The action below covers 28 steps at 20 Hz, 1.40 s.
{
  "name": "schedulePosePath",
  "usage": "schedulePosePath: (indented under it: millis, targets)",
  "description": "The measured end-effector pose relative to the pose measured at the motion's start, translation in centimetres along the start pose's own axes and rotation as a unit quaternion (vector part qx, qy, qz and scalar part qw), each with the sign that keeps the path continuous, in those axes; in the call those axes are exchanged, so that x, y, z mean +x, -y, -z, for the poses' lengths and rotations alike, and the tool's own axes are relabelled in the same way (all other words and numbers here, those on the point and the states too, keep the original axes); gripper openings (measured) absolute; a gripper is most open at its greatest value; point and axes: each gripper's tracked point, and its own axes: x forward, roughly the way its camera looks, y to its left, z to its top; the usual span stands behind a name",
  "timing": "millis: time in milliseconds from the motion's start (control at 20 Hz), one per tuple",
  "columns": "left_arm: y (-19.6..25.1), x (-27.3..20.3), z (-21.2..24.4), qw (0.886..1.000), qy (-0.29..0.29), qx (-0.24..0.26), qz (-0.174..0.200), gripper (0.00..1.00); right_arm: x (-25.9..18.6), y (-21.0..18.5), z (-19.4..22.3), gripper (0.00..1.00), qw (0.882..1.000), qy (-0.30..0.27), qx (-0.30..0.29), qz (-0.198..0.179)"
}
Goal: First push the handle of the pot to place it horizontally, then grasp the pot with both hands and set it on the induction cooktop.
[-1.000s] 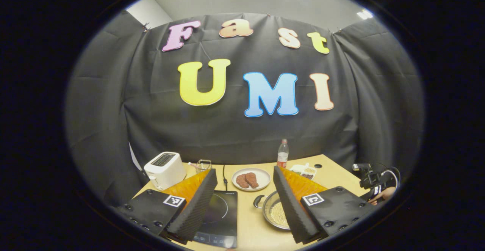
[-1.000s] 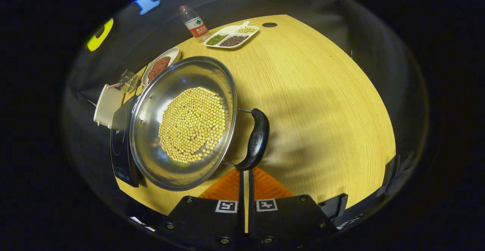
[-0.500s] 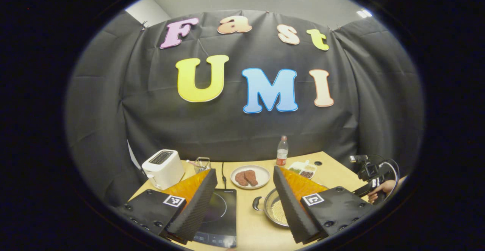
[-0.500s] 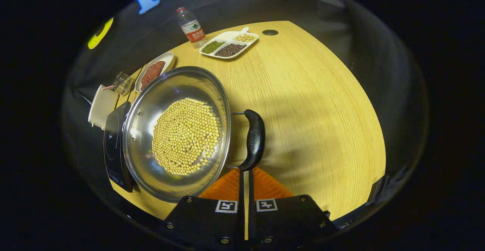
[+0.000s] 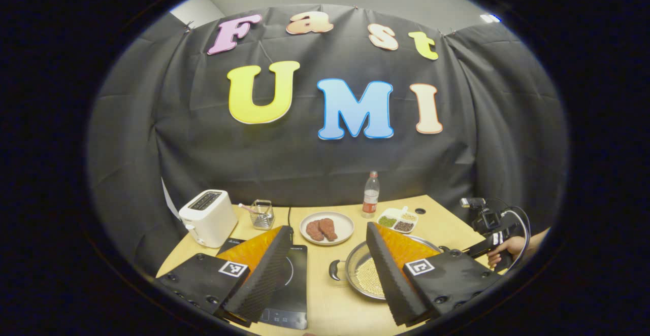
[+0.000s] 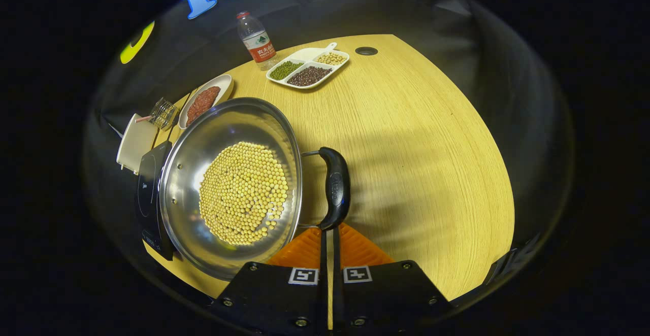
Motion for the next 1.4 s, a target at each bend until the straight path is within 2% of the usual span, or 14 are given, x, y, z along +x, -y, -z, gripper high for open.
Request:
schedulePosePath:
  millis: [200,300,350,400,450,600,800,850,1000,1300,1400]
  targets:
    - [0.6,1.3,1.4,1.000,-0.018,-0.014,0.010,0.95,-1.7,0.8,-0.2,0.04,0.999,0.026,-0.020,0.008]
    - [0.9,2.0,2.3,0.999,-0.029,-0.024,0.013,0.95,-2.6,1.4,-0.4,0.35,0.998,0.052,-0.036,0.018]
    - [0.9,2.5,2.7,0.999,-0.033,-0.026,0.014,0.95,-3.3,1.7,-0.8,0.65,0.996,0.071,-0.040,0.022]
    - [1.1,2.9,3.3,0.999,-0.040,-0.027,0.014,0.97,-4.1,1.8,-1.1,0.77,0.995,0.088,-0.039,0.023]
    - [1.2,3.5,4.0,0.998,-0.048,-0.027,0.015,0.95,-4.8,1.6,-1.5,0.98,0.993,0.106,-0.037,0.019]
    - [1.7,5.3,6.5,0.996,-0.076,-0.027,0.023,0.97,-6.1,1.2,-2.4,0.97,0.989,0.142,-0.029,0.008]
    - [2.4,8.0,10.6,0.992,-0.119,-0.030,0.042,0.97,-6.3,0.8,-3.6,0.98,0.986,0.163,-0.023,0.004]
    - [2.5,8.8,11.7,0.990,-0.132,-0.030,0.046,0.95,-6.2,0.8,-3.8,0.98,0.986,0.164,-0.024,0.005]
    - [2.6,11.2,14.9,0.984,-0.166,-0.022,0.055,0.97,-5.3,0.7,-4.4,0.98,0.986,0.161,-0.033,0.009]
    - [2.1,15.7,19.8,0.975,-0.214,-0.012,0.054,0.96,-2.2,0.7,-5.4,0.98,0.988,0.146,-0.038,0.022]
    - [2.0,17.0,20.9,0.974,-0.222,-0.011,0.051,0.99,-1.1,0.7,-5.7,0.98,0.989,0.144,-0.034,0.024]
